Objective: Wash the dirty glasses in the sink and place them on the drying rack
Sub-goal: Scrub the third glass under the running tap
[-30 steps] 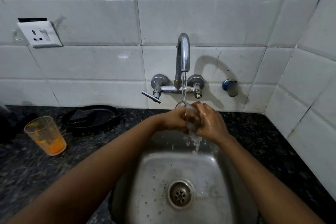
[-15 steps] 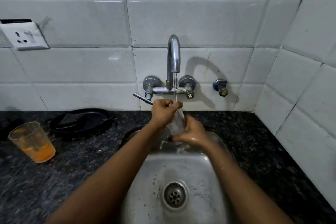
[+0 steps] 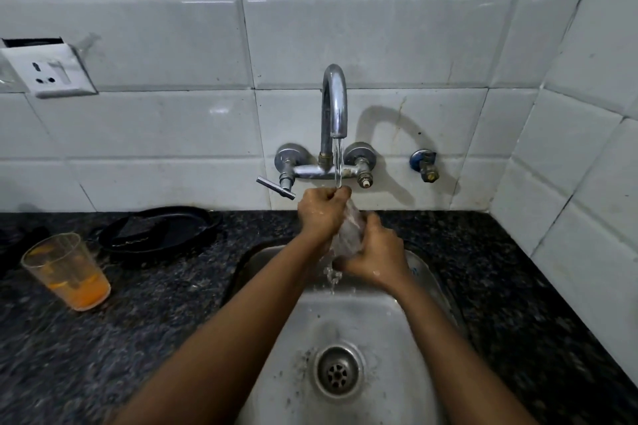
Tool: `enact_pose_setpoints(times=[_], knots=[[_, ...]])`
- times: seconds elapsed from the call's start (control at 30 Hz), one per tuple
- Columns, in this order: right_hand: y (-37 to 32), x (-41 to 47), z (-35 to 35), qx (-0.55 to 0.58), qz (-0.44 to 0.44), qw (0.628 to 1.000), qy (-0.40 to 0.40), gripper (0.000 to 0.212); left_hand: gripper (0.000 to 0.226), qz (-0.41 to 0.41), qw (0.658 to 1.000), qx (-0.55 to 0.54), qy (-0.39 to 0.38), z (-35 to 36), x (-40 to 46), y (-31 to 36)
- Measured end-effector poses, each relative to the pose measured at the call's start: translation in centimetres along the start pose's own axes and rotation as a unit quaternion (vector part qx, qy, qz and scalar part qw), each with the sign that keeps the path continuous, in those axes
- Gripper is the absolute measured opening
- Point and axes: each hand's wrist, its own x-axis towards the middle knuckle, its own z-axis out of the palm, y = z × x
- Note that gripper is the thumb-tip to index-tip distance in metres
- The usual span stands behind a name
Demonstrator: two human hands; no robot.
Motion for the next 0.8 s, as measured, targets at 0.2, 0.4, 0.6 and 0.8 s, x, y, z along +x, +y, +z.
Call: enact_pose_setpoints(times=[0.2, 0.4, 0.6, 0.8], knots=[[2.3, -0.1, -0.3, 0.511, 0.106, 0.824, -0.222, 0.033, 0.041, 0.021, 0.985, -0.139, -0.1, -1.3, 0.6, -0.9], [0.8, -0.1, 2.6, -0.123, -0.017, 0.988, 0.088, 0.073, 0.044, 0.025, 0.995, 0.096, 0.009, 0.1, 0.1, -0.4], [2.5, -0.1, 0.2, 0.484, 0.118, 0.841, -0.21, 0.029, 0.042, 0.01, 0.982, -0.162, -0.091, -1.0, 0.0, -1.3], [1.4, -0.5, 2.6, -0.088, 0.048, 0.995, 0.024, 0.063, 0.04, -0.019, 0.997, 0.063, -0.03, 0.0, -0.3, -0.7]])
